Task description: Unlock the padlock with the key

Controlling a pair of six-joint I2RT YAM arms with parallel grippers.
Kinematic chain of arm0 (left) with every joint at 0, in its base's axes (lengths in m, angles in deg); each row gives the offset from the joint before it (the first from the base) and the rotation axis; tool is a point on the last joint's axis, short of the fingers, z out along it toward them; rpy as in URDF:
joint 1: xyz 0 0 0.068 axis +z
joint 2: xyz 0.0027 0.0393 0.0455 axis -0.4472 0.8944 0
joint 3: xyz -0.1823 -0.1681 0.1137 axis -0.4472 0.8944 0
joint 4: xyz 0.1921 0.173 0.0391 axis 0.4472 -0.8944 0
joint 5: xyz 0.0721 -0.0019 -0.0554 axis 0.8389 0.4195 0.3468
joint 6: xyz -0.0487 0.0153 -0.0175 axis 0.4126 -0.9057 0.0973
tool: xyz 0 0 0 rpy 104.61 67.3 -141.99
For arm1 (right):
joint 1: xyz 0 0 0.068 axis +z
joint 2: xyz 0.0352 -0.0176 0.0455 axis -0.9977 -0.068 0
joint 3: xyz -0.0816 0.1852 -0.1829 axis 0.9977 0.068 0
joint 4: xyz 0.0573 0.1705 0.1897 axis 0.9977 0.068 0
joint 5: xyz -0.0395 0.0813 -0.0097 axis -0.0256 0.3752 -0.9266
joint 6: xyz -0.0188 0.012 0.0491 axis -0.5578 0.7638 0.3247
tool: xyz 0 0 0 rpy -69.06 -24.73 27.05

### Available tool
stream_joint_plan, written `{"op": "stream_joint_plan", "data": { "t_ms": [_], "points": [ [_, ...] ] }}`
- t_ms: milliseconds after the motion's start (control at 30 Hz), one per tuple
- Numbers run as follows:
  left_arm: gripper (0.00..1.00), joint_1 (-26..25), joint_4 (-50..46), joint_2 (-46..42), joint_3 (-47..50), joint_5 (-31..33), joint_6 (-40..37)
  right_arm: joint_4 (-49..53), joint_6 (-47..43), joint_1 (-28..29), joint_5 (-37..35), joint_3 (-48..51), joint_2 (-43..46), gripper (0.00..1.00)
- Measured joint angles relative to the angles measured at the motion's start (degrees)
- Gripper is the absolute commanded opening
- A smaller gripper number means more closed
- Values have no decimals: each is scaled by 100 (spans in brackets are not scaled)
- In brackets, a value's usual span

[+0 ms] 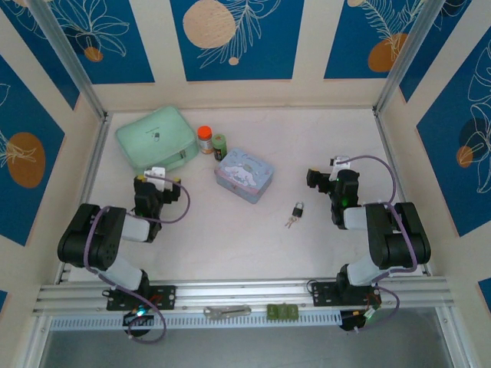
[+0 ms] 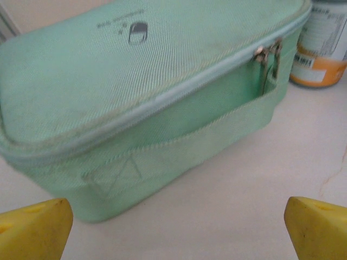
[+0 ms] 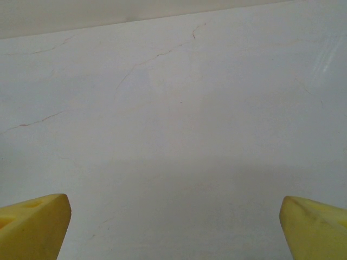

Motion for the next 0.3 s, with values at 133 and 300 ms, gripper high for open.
{"op": "stream_joint_plan", "data": {
  "t_ms": [133,300],
  "points": [
    [100,0,-24,0,-85,-96,0,-2,0,0,0,0,0,99],
    [100,0,-81,0,-85,-98,0,-2,0,0,0,0,0,99]
  ]
}}
